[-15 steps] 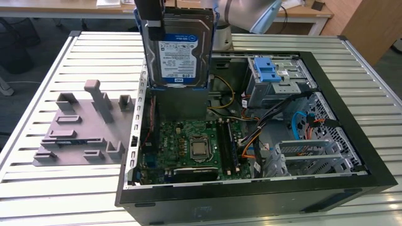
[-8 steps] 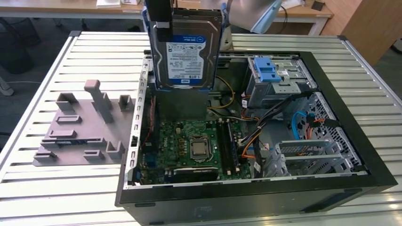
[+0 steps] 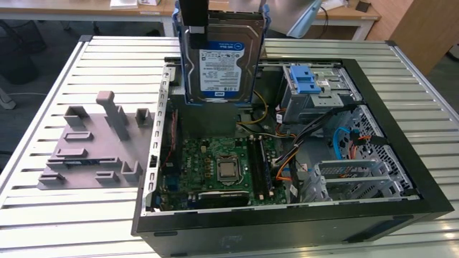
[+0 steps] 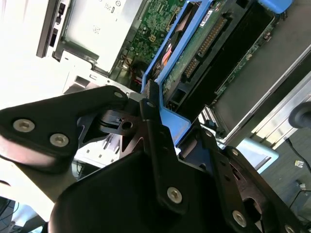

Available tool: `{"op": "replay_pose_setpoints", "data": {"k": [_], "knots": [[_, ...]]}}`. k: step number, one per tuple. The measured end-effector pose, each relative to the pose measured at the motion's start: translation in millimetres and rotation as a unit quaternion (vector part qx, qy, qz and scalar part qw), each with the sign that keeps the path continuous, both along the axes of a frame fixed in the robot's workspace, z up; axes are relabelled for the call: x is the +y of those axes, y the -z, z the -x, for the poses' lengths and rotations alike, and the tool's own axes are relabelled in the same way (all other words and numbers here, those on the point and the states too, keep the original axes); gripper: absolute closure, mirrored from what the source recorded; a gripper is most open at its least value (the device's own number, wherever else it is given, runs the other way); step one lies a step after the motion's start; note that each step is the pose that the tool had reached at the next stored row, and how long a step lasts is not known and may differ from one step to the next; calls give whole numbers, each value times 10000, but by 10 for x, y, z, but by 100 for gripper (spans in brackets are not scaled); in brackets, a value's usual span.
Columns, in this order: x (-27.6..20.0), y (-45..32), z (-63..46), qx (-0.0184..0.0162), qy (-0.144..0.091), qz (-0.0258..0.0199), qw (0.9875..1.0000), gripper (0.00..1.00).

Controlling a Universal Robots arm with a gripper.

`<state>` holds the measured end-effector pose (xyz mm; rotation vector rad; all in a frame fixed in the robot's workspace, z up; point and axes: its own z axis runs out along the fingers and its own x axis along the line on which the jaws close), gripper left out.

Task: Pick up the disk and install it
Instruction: 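Pick up the disk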

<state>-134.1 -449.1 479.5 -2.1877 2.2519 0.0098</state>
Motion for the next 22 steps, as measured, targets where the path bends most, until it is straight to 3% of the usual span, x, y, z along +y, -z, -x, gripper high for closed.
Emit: {"op": "replay_pose_setpoints", "data": {"k": [13,22], "knots": [[-63,0,-128,-1,4,1,10000,64],[-111,2,-204,-32,4,1,10000,64]]}}
